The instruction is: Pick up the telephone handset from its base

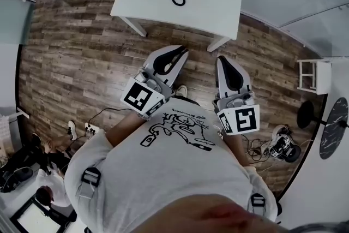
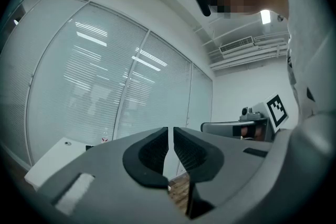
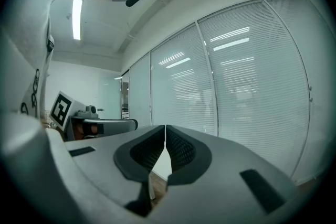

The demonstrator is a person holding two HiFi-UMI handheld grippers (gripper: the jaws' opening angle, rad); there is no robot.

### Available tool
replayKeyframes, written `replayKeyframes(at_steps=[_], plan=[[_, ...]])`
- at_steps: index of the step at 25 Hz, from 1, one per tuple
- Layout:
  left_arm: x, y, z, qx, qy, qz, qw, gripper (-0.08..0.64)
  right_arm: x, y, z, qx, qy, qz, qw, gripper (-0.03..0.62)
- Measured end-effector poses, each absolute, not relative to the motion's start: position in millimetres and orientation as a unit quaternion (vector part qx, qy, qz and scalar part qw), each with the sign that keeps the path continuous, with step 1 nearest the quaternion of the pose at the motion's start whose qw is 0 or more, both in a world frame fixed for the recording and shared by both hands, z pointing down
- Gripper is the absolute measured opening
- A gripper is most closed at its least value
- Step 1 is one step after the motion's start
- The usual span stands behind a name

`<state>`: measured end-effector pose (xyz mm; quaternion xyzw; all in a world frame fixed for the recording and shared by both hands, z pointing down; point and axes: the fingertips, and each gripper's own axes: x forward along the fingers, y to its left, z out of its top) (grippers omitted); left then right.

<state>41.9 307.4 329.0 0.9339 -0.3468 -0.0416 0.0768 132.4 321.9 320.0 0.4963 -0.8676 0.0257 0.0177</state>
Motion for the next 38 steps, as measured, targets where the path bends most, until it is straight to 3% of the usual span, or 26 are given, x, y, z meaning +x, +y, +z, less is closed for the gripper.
replayKeyframes(at_steps=[28,38], plan=[[-112.0,109.0,331.3,0.932,-0.349,-0.056,0.083,0.029,-25.9,130.3,315.9,0.483,-0.875,0.02,0.039,0.008],[-127.6,86.2,336.9,0.932,-0.344,-0.057,0.098,0.029,-39.2,105.4,319.2,0.489,-0.871,0.027,0.047,0.008]])
